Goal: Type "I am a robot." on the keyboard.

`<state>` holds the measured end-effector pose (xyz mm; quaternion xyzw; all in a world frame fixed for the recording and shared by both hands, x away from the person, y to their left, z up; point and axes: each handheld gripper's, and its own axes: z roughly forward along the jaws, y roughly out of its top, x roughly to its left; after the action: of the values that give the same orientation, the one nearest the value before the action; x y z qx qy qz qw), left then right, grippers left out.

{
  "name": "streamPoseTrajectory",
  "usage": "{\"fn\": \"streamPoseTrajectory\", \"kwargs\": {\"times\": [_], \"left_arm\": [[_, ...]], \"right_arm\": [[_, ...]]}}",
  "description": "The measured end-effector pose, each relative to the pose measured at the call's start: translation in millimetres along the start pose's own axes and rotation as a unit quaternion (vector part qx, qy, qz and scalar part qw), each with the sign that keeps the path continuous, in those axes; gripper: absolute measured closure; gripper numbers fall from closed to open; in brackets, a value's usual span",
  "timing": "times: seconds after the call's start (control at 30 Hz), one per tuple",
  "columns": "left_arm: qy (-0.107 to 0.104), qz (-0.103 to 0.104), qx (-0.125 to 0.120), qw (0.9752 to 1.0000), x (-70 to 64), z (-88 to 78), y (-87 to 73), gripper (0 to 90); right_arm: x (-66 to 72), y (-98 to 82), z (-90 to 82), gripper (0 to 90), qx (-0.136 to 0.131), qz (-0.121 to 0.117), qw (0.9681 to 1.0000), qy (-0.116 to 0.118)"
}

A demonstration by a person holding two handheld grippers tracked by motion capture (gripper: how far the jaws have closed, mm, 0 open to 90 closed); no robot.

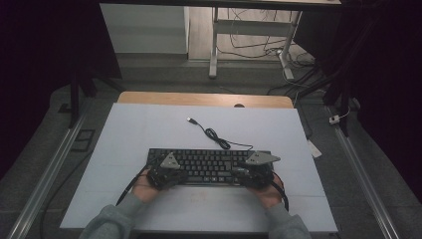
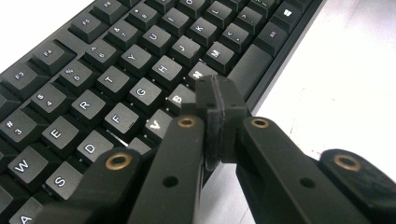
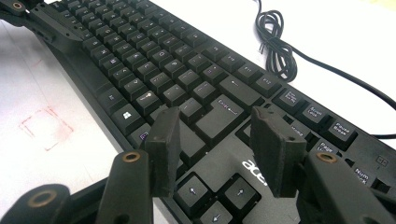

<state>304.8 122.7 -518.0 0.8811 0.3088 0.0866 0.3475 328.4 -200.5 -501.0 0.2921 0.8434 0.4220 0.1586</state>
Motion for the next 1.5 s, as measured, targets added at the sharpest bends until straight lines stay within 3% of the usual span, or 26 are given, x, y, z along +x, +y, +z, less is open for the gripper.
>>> {"fn": "streamPoseTrajectory", "kwargs": {"times": [0.37, 0.53, 0.7, 0.8, 0.87, 1.33, 1.5], "left_arm": [[0.009, 0.002, -0.001, 1.0000, -2.1, 1.5, -0.1, 88.8], [0.008, -0.013, -0.038, 0.9992, 0.5, -11.5, 2.1, 88.0], [0.018, -0.039, -0.073, 0.9964, 8.7, -28.7, 0.8, 70.5], [0.028, -0.058, -0.078, 0.9948, 14.9, -36.5, -1.9, 54.0], [0.031, -0.069, -0.078, 0.9941, 18.8, -39.3, -3.6, 47.8], [0.042, -0.094, -0.078, 0.9916, 27.8, -49.4, -4.6, 30.9], [0.043, -0.096, -0.083, 0.9909, 30.2, -52.5, -5.0, 28.7]], "right_arm": [[0.0, 0.0, -0.5, 53.3, 0.000, 0.000, 1.0000, -0.001], [-0.3, -0.2, -0.7, 53.1, -0.002, 0.000, 1.0000, 0.000], [-1.9, -0.8, -2.4, 52.9, -0.003, 0.004, 1.0000, -0.001], [-2.3, -1.6, -2.7, 52.5, -0.004, 0.004, 1.0000, -0.001], [-2.3, -1.8, -2.6, 52.2, -0.004, 0.003, 1.0000, 0.000], [-2.5, -2.1, -3.5, 49.0, -0.006, 0.002, 1.0000, 0.002], [-2.8, -2.5, -3.2, 48.8, -0.006, 0.003, 1.0000, 0.004]]}}
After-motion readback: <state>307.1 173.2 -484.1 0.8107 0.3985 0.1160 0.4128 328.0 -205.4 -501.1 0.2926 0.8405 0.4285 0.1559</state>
